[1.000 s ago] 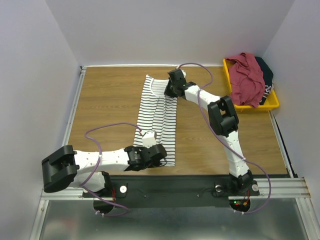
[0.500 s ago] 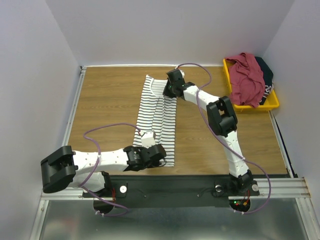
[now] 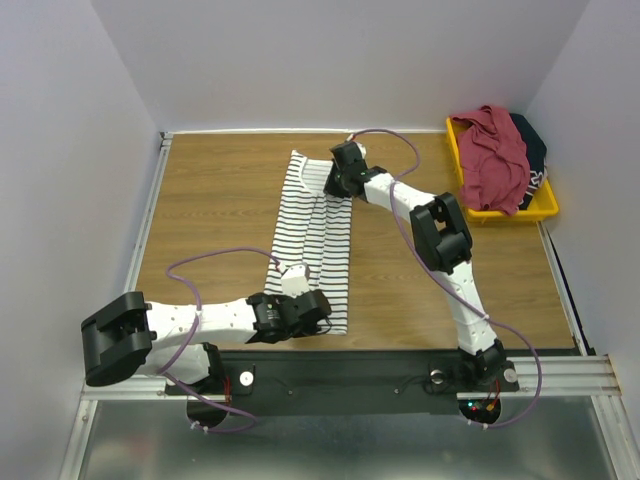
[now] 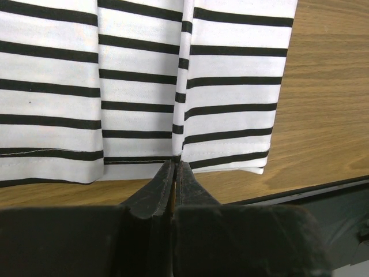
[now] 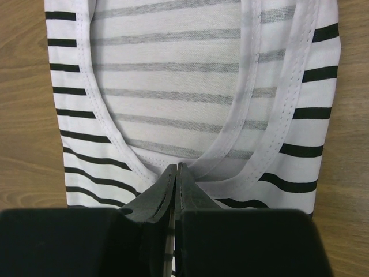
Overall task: Fold and stack the tank tops
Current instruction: Fold the tank top
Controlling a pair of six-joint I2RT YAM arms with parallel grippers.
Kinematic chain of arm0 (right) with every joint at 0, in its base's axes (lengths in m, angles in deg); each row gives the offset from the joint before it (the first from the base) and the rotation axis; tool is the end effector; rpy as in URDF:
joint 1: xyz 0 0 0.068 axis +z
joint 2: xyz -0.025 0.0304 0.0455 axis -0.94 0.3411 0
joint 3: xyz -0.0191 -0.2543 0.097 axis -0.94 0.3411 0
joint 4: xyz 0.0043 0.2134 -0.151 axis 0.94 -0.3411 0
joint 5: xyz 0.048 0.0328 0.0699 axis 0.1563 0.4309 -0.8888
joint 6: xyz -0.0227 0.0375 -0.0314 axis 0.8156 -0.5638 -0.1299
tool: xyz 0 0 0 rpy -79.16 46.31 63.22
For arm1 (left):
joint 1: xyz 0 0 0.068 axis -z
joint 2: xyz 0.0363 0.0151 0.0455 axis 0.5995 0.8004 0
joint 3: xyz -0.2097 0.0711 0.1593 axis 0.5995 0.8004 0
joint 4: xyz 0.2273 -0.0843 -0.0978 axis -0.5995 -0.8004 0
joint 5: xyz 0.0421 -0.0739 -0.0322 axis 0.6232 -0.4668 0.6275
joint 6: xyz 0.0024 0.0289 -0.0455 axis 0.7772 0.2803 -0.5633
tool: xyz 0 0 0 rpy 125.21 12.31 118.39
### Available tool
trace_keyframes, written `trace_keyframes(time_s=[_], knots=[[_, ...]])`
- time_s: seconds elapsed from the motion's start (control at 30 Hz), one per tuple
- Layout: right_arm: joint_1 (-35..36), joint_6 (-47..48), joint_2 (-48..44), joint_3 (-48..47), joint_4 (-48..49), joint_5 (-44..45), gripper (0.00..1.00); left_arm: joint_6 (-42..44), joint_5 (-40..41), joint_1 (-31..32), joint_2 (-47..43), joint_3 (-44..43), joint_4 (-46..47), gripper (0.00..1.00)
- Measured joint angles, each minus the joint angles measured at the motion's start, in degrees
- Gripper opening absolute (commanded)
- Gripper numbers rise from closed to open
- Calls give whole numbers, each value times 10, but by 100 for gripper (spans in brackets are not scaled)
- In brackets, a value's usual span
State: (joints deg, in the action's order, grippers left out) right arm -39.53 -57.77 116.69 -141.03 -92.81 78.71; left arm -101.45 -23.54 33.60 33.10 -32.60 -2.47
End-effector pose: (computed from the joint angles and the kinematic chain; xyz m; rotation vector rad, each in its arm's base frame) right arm 0.4717 0.2743 0.1629 0.2603 2.3323 0.5354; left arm 0.0869 -0.2082 0.1750 -0.0692 2.5341 -0.6009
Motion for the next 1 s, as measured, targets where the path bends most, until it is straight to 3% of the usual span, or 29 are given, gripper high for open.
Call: trace_keyframes(time_s=[0.2,0.27,0.33,0.37,0.47,0.57,0.8,1.0], knots=[[0,-1,2,-2,0,0,9,0,0,0,0,0,0,0],[0,-1,2,-5,0,-1,18,0,0,0,0,0,0,0],[0,-1,2,-7,0,-1,31,0,-1,0,0,0,0,13],[0,-2,2,-10,0,-3,45,0,-2,0,0,0,0,28],[0,0,3,-19,-1,-7,62,4,-2,0,-2,0,-4,46],[0,4,6,-41,-1,-9,71,12,4,1,-17,-17,-30,50],[-1,29,-7,-81,0,2,75,64,39,-38,-86,-160,-97,50],[-14,48,-103,-9,0,35,75,136,54,-189,-142,-208,-114,50]])
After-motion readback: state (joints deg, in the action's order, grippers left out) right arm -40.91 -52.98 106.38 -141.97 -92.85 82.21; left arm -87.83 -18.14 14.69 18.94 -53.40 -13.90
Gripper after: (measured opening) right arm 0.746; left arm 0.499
